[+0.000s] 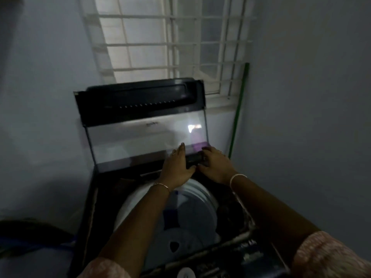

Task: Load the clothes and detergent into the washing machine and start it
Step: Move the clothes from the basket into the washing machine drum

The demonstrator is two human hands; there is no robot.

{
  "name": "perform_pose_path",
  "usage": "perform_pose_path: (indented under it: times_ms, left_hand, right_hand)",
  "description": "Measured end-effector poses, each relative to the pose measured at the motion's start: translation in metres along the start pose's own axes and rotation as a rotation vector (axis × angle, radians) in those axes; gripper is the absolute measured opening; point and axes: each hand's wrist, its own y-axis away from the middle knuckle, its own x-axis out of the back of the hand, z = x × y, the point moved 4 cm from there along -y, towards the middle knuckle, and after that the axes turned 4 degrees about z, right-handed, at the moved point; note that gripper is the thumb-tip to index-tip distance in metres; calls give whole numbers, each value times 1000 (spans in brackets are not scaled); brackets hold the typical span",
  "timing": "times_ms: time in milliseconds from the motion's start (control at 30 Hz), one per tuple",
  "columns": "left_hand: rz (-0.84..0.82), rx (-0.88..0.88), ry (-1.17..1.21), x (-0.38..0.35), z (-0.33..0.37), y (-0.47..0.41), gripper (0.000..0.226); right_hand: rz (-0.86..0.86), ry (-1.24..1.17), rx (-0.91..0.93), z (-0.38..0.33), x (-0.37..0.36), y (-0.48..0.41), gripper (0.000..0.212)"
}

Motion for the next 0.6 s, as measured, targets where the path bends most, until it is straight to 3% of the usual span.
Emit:
perform_pose_path:
  times_ms: [200,333,500,600]
  left_hand:
    - [-173,-52,206,-85,46,43,84]
    - [-194,-72,298,-138,87,64,69]
    - [-212,-51,280,-200,137,78,58]
    - [-150,-83,74,-235,164,84,51]
  right_hand:
    - [-60,-123,-257,104,-3,83,36]
    - [-85,-199,-366,169,2,131,30]
    - [-154,-237,-460,245,13,182,29]
    - [-217,-300,-530,293,11,210,28]
